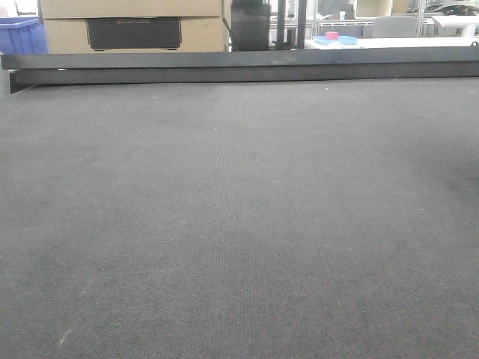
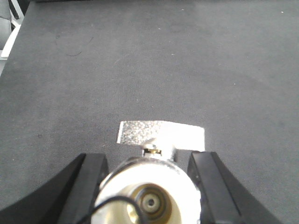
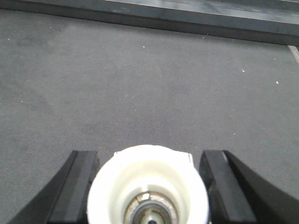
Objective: Place valve from conveyor to right shelf box
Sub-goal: 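Lift both held valves up off the conveyor surface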
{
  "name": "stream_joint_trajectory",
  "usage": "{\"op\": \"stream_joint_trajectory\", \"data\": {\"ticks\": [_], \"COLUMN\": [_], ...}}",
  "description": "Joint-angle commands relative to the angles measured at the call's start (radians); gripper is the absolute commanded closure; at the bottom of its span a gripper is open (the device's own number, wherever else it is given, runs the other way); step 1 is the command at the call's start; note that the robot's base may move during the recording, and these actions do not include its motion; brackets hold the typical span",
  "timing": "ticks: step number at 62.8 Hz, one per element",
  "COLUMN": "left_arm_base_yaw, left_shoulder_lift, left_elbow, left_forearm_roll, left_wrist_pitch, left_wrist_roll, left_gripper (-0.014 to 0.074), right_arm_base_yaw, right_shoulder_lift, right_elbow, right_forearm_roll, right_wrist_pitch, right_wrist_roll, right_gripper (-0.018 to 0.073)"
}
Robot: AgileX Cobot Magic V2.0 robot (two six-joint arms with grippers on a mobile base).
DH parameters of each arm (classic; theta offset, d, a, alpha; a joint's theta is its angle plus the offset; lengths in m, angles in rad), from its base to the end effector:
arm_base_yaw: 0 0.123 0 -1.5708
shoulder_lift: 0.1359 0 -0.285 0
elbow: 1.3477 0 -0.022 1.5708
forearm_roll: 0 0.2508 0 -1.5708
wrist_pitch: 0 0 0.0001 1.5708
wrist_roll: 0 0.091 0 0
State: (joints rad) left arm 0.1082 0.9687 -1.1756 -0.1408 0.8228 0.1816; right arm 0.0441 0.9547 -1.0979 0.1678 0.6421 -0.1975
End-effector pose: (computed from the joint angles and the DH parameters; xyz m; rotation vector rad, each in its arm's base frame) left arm 0.1838 0.0105 0.4260 0.0385 2.0911 0.0094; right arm 0.1901 0.0175 0.4187 -0.1705 1.9672 0.0869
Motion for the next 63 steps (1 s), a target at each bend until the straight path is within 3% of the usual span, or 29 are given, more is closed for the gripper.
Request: {"op": "stream_joint_trajectory", "data": {"ticks": [1, 63], "left_arm_base_yaw": [-0.005, -0.005], "left_shoulder_lift": [-0.005, -0.005], "left_elbow": [-0.016, -0.016], "left_forearm_roll": [-0.005, -0.005], "left_wrist_pitch": [-0.063, -0.063], "left_wrist_roll": [-0.006, -0.006], "left_gripper": [0.0708, 0.0708], "right_arm_base_yaw": [0.0, 0.0], "right_shoulder_lift": [-0.012, -0.012], "right_elbow": [-0.019, -0.019], "right_forearm_roll": [0.0, 0.0], "right_wrist_pitch": [-0.079, -0.083], "right_wrist_roll": [-0.005, -0.005], "right_gripper": [0.0713, 0.0713]}}
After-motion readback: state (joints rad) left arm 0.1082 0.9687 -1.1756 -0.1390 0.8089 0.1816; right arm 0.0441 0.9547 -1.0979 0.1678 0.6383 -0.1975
